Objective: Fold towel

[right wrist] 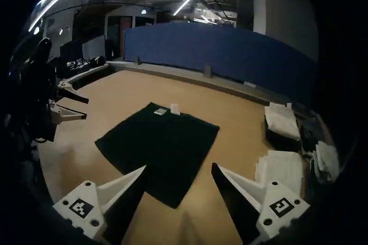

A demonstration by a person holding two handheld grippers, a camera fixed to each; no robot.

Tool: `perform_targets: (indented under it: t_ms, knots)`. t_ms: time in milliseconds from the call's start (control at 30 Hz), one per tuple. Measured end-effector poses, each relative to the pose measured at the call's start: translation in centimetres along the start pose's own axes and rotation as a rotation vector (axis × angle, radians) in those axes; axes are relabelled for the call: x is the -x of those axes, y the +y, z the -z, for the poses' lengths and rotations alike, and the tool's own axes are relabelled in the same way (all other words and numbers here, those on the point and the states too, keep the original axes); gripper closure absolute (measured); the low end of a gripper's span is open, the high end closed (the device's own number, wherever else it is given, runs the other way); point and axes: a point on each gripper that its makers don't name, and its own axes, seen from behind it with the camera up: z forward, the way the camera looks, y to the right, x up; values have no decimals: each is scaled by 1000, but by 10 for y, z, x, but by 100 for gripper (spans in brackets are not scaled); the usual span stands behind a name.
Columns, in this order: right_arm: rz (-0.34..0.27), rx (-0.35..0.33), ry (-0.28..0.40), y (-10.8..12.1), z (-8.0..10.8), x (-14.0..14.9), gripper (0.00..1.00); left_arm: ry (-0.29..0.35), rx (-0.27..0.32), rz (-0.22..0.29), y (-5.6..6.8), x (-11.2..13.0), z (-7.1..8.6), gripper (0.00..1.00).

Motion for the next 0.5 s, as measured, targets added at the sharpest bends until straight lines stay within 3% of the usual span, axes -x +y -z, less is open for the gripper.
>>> perform_targets:
  t_ms: [500]
  knots:
    - [45, -41, -190, -9, -25, 64, 0, -137, 158, -75, 37, 35, -25, 10]
